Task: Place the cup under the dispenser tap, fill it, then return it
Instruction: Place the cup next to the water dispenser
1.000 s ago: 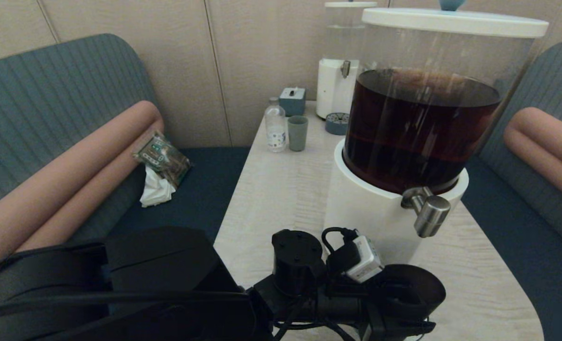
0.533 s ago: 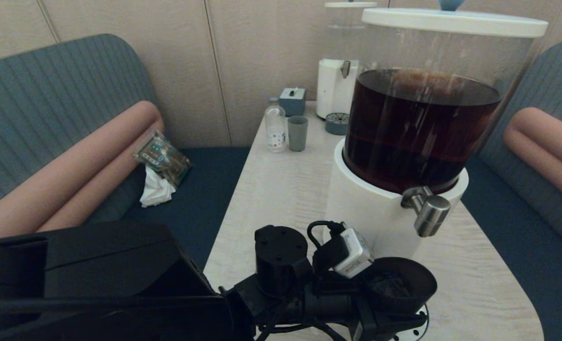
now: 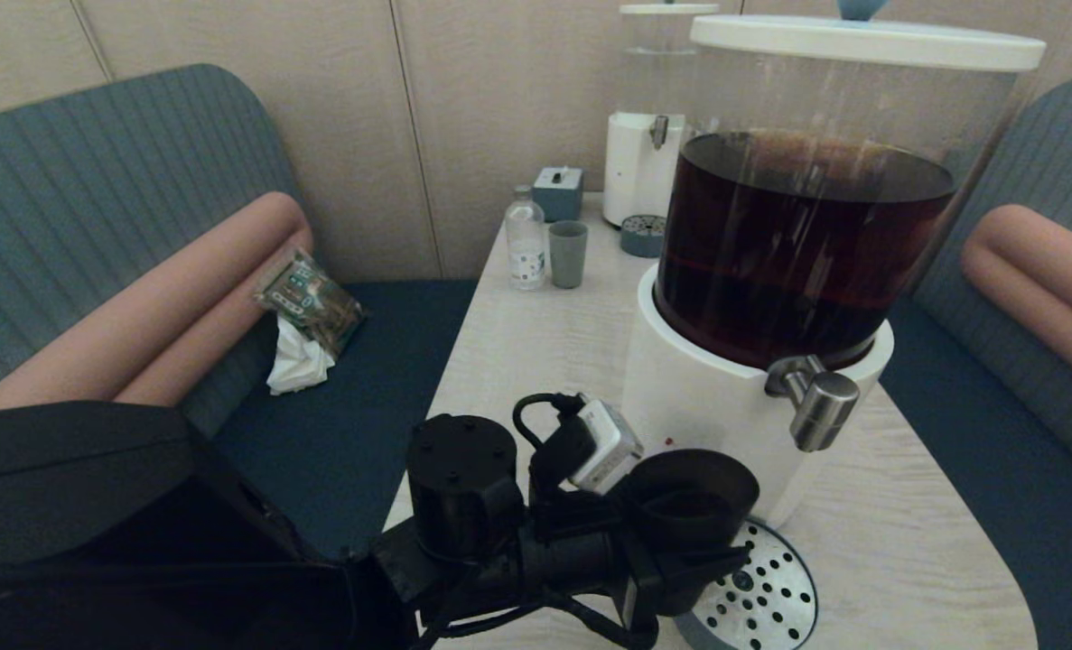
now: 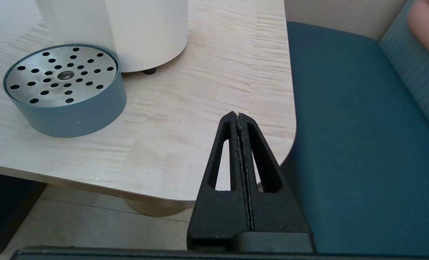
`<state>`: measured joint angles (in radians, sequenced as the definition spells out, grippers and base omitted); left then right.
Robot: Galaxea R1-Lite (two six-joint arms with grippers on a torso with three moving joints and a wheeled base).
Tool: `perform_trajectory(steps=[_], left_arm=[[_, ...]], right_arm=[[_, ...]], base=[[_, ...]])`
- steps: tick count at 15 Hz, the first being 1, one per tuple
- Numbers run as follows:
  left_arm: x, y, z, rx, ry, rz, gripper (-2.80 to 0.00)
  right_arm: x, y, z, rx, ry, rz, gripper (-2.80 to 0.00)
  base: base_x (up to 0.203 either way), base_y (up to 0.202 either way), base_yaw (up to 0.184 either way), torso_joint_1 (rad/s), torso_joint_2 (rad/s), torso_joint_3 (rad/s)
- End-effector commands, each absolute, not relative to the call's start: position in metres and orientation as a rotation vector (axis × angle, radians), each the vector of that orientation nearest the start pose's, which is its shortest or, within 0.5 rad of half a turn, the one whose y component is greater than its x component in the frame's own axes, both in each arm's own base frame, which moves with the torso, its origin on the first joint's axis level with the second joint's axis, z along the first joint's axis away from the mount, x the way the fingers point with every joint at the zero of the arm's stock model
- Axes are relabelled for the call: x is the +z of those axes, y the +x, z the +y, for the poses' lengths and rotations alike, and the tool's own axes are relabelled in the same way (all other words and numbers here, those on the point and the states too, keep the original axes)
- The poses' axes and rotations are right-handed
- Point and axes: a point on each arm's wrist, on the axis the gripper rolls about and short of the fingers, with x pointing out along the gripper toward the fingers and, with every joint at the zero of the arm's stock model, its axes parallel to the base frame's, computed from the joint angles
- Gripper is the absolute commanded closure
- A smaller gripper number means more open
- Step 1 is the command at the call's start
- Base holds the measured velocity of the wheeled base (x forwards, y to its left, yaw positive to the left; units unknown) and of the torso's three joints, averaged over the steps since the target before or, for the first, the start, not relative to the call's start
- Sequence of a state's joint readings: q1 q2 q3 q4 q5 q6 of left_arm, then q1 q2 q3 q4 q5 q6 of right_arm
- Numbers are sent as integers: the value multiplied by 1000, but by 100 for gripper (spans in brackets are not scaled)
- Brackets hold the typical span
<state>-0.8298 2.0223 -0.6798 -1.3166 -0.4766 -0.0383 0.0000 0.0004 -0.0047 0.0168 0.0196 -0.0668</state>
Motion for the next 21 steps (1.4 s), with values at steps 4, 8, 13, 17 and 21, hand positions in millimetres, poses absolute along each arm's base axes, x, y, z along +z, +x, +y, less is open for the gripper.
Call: perform_trajectory(steps=[4, 8, 13, 17, 21], left_arm=[[138, 229, -222, -1163, -64, 11, 0], [153, 248, -177, -1008, -71, -34, 0], [159, 299, -138, -826, -63, -105, 0], [146, 347, -135, -772, -63, -149, 0], [116, 387, -141, -751, -62, -143, 0]], right_arm=[[75, -23, 0, 20, -67, 10, 0], [75, -23, 0, 20, -67, 10, 0], [75, -23, 0, 20, -69, 10, 0], [75, -23, 0, 20, -67, 10, 0], [75, -23, 0, 20, -67, 10, 0]], base=[[0, 0, 0, 0, 0, 0], [0, 0, 0, 0, 0, 0], [0, 0, 0, 0, 0, 0], [0, 0, 0, 0, 0, 0], [0, 0, 0, 0, 0, 0]])
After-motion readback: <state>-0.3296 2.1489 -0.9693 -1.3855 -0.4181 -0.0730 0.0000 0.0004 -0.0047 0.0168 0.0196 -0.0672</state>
